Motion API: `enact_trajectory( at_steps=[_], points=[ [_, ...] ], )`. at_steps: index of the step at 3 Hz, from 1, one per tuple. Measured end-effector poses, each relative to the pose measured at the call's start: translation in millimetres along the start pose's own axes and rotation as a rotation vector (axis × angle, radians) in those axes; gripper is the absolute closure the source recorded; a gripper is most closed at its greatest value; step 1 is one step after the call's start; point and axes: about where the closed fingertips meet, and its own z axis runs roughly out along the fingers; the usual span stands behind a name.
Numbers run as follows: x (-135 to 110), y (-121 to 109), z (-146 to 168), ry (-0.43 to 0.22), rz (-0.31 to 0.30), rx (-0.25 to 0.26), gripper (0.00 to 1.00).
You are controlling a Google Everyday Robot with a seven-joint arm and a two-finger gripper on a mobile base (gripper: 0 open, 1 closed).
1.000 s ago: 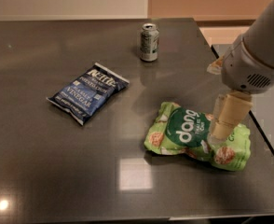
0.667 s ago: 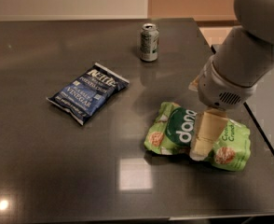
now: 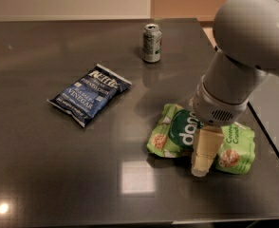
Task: Move green rice chip bag near blue chip bag
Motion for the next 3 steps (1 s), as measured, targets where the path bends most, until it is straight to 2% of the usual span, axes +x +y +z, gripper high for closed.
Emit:
enact_trajectory(
  at_steps=[1, 2, 3],
  points=[
    [7.0, -3.9, 6.7, 0.027, 0.020, -0.002, 0.18],
    [9.3, -12.5, 2.8, 0.032, 0.040, 0.006, 0.40],
    [-1.4, -25.7, -9.0, 0.024, 0.032, 0.024, 0.63]
  ],
)
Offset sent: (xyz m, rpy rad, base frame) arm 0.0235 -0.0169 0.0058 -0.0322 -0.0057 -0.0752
